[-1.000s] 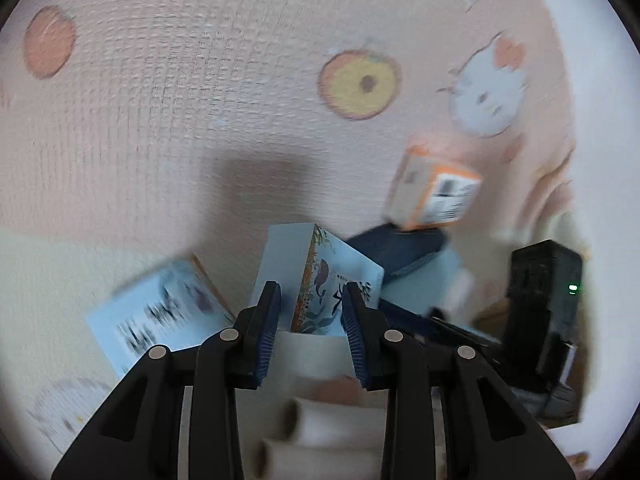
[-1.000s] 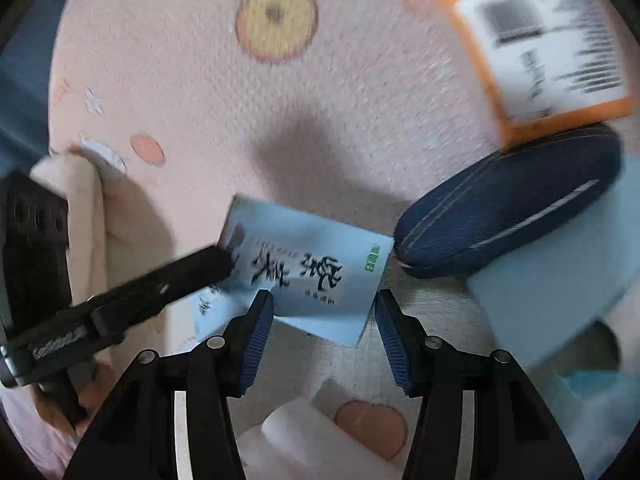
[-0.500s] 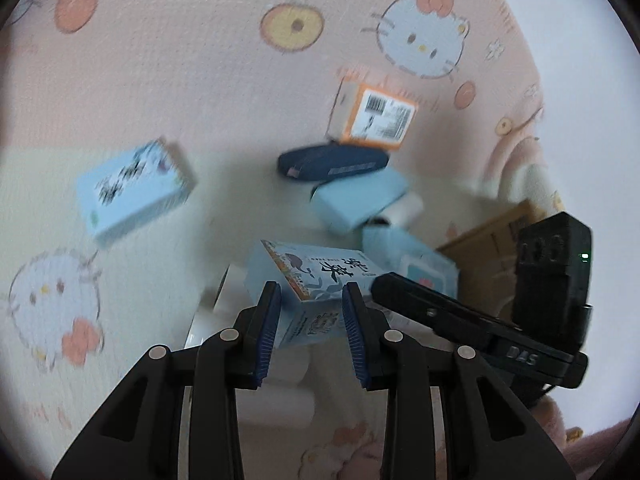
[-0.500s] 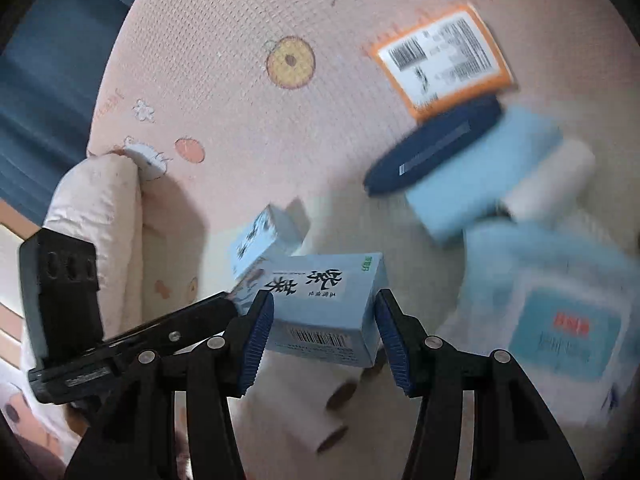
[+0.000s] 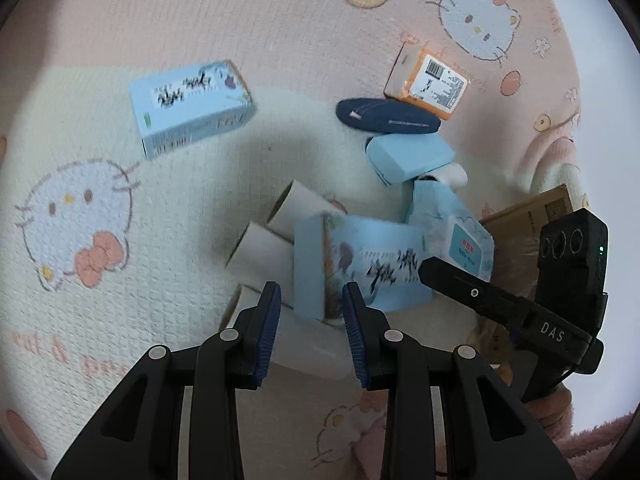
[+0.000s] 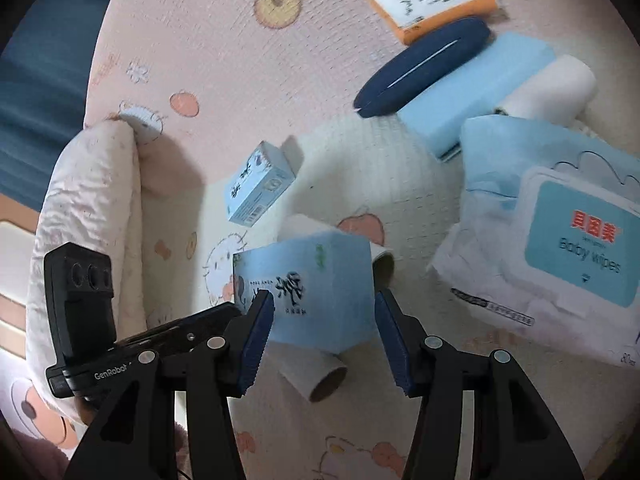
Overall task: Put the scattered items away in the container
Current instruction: 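Lift the light-blue box and carry it over the cardboard box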
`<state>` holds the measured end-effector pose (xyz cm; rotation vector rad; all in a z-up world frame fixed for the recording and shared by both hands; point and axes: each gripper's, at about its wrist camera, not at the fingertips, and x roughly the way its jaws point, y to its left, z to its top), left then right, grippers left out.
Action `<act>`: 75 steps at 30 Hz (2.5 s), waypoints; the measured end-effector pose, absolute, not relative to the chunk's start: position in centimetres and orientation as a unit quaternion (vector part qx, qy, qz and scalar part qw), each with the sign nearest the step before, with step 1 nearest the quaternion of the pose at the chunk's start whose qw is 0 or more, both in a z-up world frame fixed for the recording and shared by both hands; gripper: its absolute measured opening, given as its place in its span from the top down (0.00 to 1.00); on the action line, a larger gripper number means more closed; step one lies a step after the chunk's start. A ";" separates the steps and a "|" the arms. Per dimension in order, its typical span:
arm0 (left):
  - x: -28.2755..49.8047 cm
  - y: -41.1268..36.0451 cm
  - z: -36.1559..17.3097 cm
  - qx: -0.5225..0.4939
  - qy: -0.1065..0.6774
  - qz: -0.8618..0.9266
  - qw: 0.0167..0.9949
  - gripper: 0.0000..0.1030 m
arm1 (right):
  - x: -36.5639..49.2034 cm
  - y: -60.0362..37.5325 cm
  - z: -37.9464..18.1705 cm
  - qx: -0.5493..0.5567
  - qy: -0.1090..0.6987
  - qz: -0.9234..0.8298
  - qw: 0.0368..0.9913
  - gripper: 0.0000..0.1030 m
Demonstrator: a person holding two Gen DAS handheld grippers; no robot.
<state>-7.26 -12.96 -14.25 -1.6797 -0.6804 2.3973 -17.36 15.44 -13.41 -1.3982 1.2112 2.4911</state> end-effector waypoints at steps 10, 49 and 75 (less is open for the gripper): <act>-8.4 -12.3 -15.0 -0.560 -0.235 0.789 0.095 0.60 | -18.1 15.2 -14.0 -0.462 0.391 0.796 0.004 0.50; -12.5 3.6 -0.1 -0.413 -0.138 0.862 0.261 0.60 | -7.1 21.0 3.5 -0.272 0.236 0.916 0.180 0.50; -16.1 27.0 -1.5 -0.491 -0.106 0.779 0.376 0.60 | 9.5 34.2 5.3 -0.302 0.231 0.869 0.316 0.50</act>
